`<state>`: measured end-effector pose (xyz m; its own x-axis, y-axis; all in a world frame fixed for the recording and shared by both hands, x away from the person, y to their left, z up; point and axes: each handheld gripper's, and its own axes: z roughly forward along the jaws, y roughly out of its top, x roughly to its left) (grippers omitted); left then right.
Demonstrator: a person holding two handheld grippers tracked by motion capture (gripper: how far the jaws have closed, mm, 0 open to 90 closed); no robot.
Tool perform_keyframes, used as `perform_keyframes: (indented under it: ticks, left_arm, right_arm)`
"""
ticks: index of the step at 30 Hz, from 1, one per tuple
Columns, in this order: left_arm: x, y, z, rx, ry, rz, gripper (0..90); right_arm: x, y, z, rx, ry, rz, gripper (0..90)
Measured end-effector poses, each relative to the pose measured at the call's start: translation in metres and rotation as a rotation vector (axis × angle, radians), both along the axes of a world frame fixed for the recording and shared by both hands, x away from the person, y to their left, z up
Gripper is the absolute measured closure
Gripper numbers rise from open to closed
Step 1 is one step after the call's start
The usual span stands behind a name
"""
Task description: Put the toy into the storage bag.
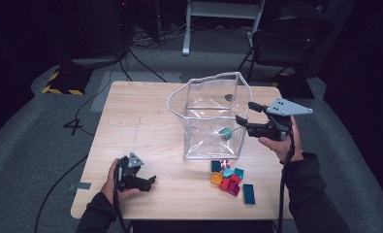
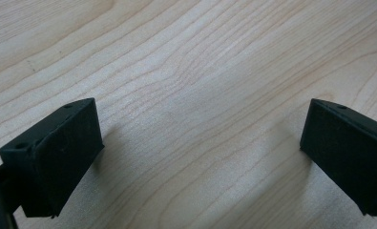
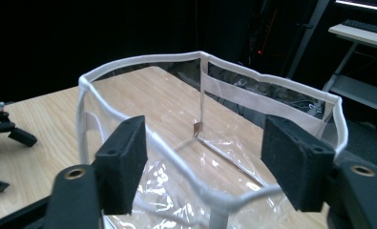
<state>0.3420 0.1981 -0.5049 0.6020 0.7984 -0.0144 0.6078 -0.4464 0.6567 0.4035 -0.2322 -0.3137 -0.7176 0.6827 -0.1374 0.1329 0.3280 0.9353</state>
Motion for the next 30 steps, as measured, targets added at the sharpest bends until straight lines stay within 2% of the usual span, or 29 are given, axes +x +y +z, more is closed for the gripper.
perform_keyframes:
  ticks: [7,12,16,30]
  left_arm:
    - [0.0,0.0,0.0,0.0,0.0,0.0,0.6]
    - [0.0,0.0,0.0,0.0,0.0,0.0,0.6]
    - [0.0,0.0,0.0,0.0,0.001,0.0,0.6]
    - [0.0,0.0,0.0,-0.001,-0.001,0.001,0.6]
  right_arm:
    - [-0.02,-0.015,-0.012,-0.006,-0.007,0.019,28.7]
    - [-0.029,-0.022,-0.028,-0.032,0.008,0.018,27.3]
    - [-0.031,-0.025,-0.042,-0.071,0.029,0.013,26.3]
    - [-0.031,-0.029,-0.096,-0.135,0.122,0.02,26.0]
